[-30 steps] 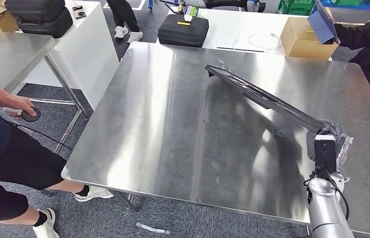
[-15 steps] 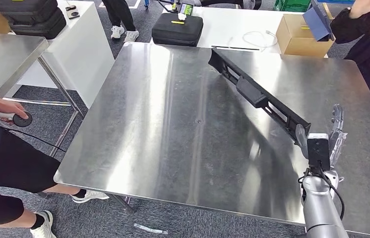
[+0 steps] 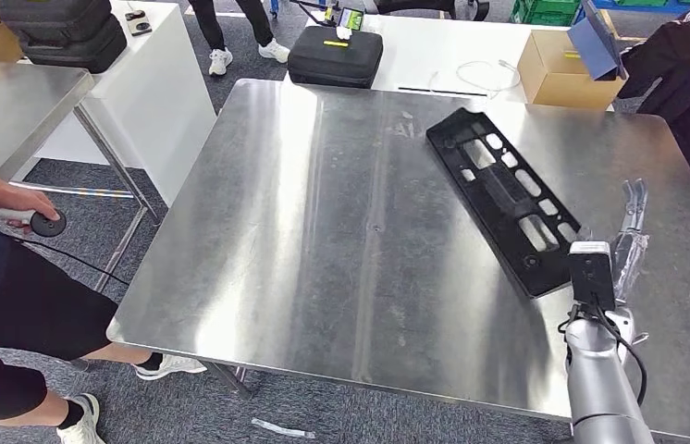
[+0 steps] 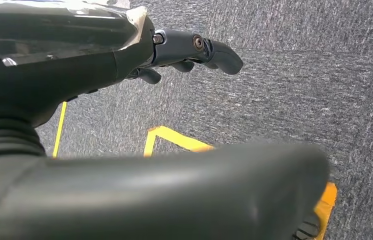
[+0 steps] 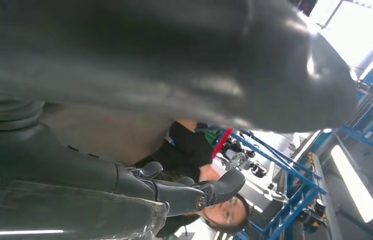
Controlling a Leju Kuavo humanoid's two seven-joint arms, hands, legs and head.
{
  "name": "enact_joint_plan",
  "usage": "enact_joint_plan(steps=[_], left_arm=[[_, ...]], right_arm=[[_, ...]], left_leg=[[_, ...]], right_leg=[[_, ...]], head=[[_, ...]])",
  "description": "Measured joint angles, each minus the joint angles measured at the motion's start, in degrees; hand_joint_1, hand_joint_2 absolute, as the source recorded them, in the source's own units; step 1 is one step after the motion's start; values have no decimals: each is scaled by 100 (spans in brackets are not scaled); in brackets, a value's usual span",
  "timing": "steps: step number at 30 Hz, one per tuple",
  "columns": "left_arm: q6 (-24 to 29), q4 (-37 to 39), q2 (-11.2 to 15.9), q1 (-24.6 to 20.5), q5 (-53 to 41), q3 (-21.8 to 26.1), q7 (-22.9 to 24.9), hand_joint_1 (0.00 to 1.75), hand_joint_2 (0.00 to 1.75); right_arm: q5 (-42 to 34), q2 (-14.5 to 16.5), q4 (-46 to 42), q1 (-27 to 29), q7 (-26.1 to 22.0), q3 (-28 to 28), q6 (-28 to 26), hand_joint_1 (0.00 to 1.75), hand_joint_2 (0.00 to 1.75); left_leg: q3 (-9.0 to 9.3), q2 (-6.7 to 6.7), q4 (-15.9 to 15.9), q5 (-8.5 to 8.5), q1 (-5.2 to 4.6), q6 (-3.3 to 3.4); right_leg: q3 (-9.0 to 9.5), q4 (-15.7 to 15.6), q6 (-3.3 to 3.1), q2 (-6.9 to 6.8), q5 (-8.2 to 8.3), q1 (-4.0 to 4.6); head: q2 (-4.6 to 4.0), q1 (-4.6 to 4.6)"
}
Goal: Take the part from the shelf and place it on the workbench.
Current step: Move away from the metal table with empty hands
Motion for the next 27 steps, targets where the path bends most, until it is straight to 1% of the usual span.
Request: enact_joint_plan(steps=[4,7,10,13,14,15,17,19,22,23,25,27], left_arm=[[-9,0,-3,-1,-19,1,14,0,0],[5,0,-6,-2,-38,6,56,0,0],[2,0,-8,-2,-42,25,67,0,0],[-43,0,-6,-2,-20,68,58,0,0],[-54,0,-6,-2,-12,79,55,0,0],[-59,0,-6,-2,-8,84,53,0,0],[-60,0,-6,-2,-5,86,52,0,0],[-73,0,-6,-1,-2,91,46,0,0],[-137,0,-3,-1,0,145,13,0,0],[-157,0,-2,-1,-1,163,4,0,0],[-174,0,2,-1,-2,171,2,0,0],[-186,0,12,-1,-2,179,2,0,0]], right_arm=[[75,27,-217,63,109,73,98,0,0],[-224,54,-363,90,127,86,492,0,0],[-912,95,-623,172,97,88,1287,0,0],[-1749,139,-928,304,117,92,2239,0,0],[-1960,146,-994,336,132,95,2478,0,0],[-2090,149,-1035,358,146,98,2622,0,0],[-2139,149,-1053,367,152,99,2677,0,0],[-2401,151,-1137,417,193,109,2950,0,0],[-3789,112,-1811,811,499,255,4412,0,0],[-4170,87,-2048,951,596,317,4820,0,0],[-4314,46,-2224,1056,648,378,5005,0,0],[-4338,16,-2298,1107,656,415,5123,0,0]], left_leg=[[2,0,0,-2,0,1],[3,0,0,-3,0,2],[4,0,0,-3,1,2],[5,-1,0,-3,1,2],[6,-1,0,-3,1,2],[6,-1,0,-3,1,2],[6,-1,0,-3,1,2],[6,-1,0,-3,1,2],[5,0,0,-7,0,3],[6,1,0,-8,0,3],[7,2,0,-11,-1,5],[-2,2,28,-33,-10,31]], right_leg=[[0,0,0,0,0,-1],[1,-1,0,1,0,0],[2,0,0,0,0,0],[3,0,0,0,0,1],[3,0,0,0,0,1],[3,0,0,0,0,1],[3,0,0,-1,0,1],[3,0,0,-1,0,1],[3,-1,2,-1,-1,0],[3,-1,2,0,-2,0],[5,-2,2,0,-2,-1],[11,-14,14,0,0,-32]], head=[[0,-1],[1,-2],[0,-1],[0,-1],[0,-1],[0,-1],[1,-2],[0,-1],[-1,0],[0,-1],[0,0],[0,-2]])
